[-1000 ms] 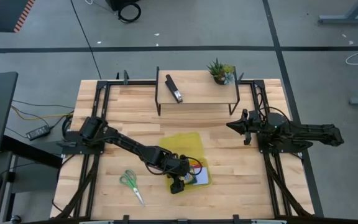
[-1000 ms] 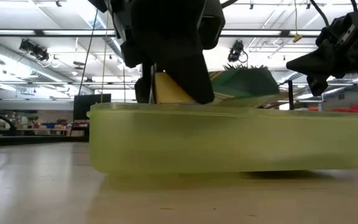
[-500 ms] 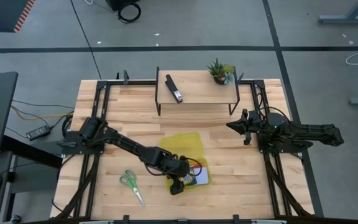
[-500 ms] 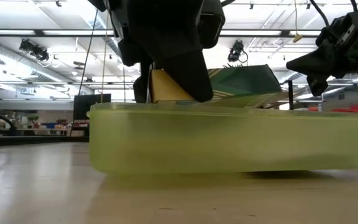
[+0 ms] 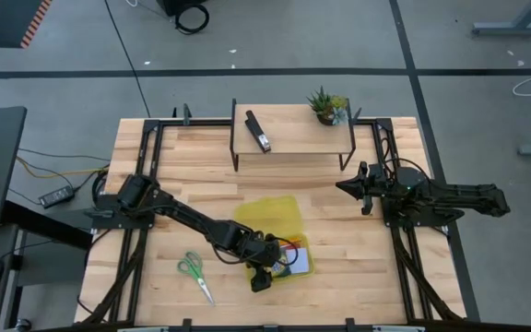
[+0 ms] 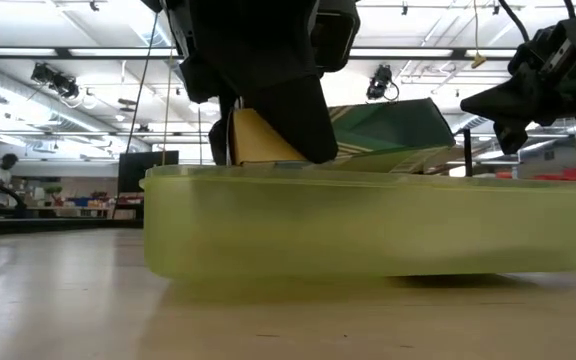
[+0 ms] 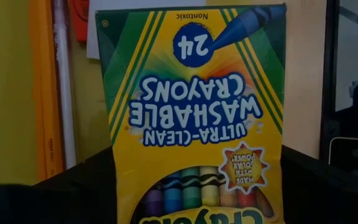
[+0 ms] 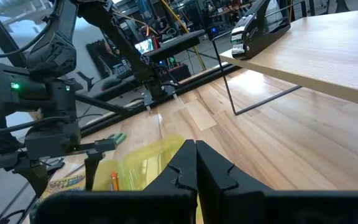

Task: Pack school essentials
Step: Put the yellow crayon box into the yellow supply box

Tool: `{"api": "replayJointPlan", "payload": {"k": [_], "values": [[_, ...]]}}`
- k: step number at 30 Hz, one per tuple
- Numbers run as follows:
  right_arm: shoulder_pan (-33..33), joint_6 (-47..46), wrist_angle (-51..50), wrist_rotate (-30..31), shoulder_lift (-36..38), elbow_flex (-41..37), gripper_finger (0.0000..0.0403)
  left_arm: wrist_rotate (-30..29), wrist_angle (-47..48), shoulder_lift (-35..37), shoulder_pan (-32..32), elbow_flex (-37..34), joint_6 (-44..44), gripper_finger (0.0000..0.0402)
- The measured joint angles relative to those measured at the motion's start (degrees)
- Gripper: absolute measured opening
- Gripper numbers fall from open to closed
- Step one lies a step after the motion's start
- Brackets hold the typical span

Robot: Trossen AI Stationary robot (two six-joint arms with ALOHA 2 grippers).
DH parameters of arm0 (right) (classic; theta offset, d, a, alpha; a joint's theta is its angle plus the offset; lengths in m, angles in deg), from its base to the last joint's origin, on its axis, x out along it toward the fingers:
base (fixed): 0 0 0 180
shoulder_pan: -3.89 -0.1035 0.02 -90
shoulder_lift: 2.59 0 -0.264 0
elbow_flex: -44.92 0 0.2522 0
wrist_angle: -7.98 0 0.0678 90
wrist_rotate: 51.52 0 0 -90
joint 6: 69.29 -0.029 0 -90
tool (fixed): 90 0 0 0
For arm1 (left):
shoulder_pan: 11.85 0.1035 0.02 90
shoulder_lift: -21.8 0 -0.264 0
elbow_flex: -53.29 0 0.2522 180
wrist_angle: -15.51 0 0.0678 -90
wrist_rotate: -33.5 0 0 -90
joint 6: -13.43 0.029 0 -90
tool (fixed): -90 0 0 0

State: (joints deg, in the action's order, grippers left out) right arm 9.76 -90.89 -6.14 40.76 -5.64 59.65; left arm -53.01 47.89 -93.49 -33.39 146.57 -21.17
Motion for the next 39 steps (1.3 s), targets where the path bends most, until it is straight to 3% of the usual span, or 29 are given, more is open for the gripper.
{"api": "replayJointPlan", "payload": {"k": [13, 20, 26, 31, 39], "values": [[0.0, 0.0, 0.0, 0.0, 0.0, 0.0, 0.0006, 0.6, 0.0, 0.0, 0.0, 0.0, 0.8, 0.0375], [0.0, 0.0, 0.0, 0.0, 0.0, 0.0, 0.0006, 1.2, 0.0, 0.0, 0.2, 0.0, 2.1, 0.0373], [0.0, 0.0, 0.0, 0.0, 0.0, 0.0, 0.0006, 5.4, 0.0, 0.0, 0.9, 0.0, 1.5, 0.0372], [0.0, 0.0, 0.0, 0.0, 0.0, 0.0, 0.0006, 6.8, 0.0, 0.0, 0.9, 0.0, 1.8, 0.0395], [0.0, 0.0, 0.0, 0.0, 0.0, 0.0, 0.0006, 6.8, 0.0, 0.1, 1.4, 0.0, 1.8, 0.0398]]}}
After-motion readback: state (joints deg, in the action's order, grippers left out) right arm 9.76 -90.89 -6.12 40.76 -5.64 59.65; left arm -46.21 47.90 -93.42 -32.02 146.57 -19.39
